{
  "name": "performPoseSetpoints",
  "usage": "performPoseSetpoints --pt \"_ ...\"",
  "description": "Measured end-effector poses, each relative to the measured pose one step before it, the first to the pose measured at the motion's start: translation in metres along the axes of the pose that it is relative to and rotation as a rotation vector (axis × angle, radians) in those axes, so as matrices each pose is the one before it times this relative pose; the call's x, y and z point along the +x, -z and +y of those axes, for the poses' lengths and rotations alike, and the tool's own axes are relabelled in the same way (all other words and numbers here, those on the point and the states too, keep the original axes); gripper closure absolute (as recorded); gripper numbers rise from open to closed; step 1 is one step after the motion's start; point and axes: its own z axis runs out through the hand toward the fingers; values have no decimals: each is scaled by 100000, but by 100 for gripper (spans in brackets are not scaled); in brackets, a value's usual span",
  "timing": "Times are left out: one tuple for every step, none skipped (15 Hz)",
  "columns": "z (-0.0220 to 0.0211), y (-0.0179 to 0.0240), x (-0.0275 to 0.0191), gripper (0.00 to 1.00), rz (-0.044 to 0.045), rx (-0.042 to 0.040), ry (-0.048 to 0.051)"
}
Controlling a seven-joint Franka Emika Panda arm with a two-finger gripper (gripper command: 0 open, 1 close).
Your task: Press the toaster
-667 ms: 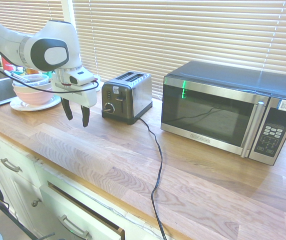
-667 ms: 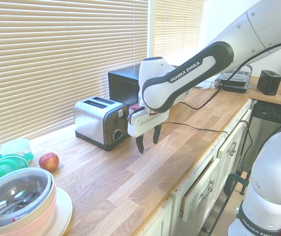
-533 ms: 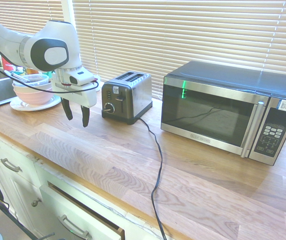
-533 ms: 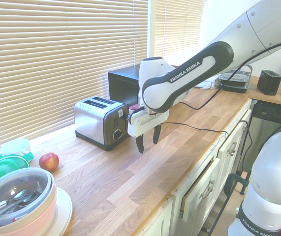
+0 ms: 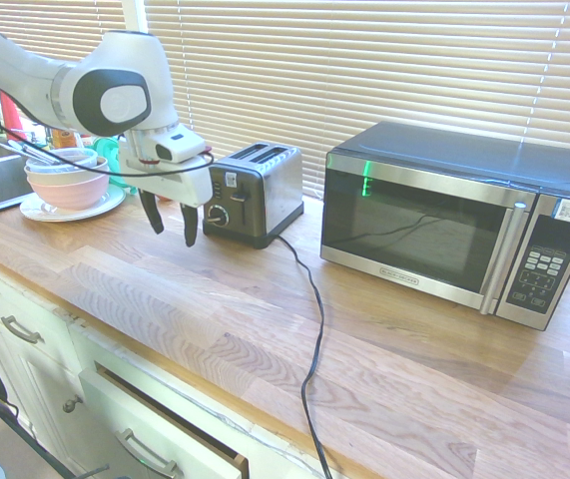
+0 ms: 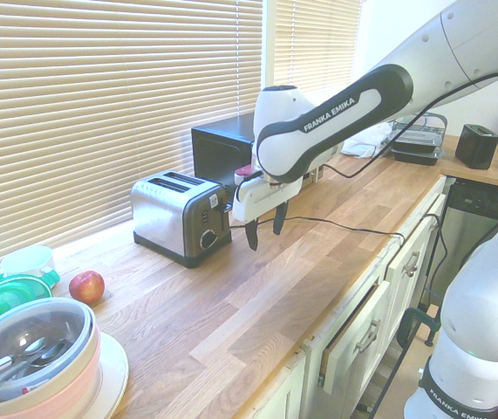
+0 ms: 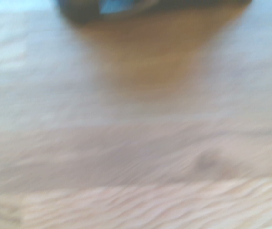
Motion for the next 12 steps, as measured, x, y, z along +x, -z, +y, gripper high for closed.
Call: performPoseSetpoints --pt "-363 890 445 0 734 657 1543" --pt "-499 944 330 0 977 620 1013" --pt "-728 1044 218 0 1542 804 1107" --pt "-744 1210 354 0 1402 1004 770" --pt "-741 1212 567 0 1156 1084 343" --pt "-765 1015 763 0 949 994 112" --pt "-810 637 938 0 443 623 -52" --pt "-868 197 956 0 -284 42 26" --pt "-917 -66 923 0 -388 37 126" --pt "-911 -305 856 0 -368 86 206" --pt "-751 -335 764 0 -596 -175 83" --pt "-553 -329 818 0 -677 -336 -168"
